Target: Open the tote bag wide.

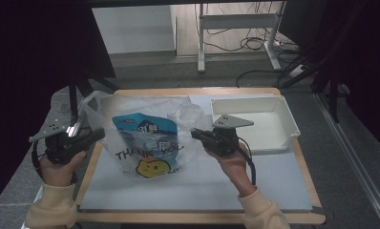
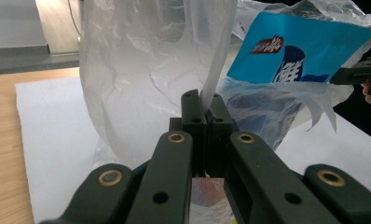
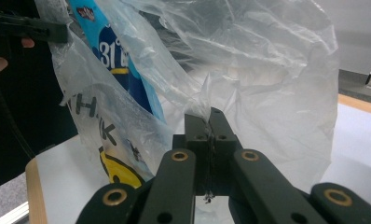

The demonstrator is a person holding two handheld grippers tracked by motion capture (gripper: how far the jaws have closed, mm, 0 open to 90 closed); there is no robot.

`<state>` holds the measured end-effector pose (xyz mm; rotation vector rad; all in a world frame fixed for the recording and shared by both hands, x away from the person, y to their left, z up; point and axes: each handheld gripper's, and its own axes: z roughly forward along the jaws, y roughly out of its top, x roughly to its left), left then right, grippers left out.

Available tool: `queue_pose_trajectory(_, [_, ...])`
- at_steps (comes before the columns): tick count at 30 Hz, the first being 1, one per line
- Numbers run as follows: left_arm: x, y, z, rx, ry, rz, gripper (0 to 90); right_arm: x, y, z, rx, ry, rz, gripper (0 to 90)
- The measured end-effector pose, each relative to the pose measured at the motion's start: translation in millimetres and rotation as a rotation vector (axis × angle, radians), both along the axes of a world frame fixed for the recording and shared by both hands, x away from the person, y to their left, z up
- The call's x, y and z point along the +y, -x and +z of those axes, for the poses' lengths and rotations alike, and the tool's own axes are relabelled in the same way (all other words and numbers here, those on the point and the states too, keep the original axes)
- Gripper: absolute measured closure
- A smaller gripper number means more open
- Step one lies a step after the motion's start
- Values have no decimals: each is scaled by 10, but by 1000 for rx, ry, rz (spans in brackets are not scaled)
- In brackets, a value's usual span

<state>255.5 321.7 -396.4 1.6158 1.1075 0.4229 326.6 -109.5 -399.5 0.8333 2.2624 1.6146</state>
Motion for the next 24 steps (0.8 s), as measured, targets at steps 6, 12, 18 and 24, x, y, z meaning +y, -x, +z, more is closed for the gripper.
queue_pose_trajectory(6, [-2,-35,-72,19,-5,9,898,8,-21,-68,10,2,0,888])
queue_pose_trajectory(12, [-8,-80,-153,39,-10,17,899,36,-18,-126,12,23,-1,888])
queue_pose_trajectory(18, [1,-101,-198,51,-13,20,899,41,-24,-161,18,22,0,888])
queue_pose_trajectory(24, [2,-109,-264,69,-16,18,899,45,-40,-211,22,39,-4,888])
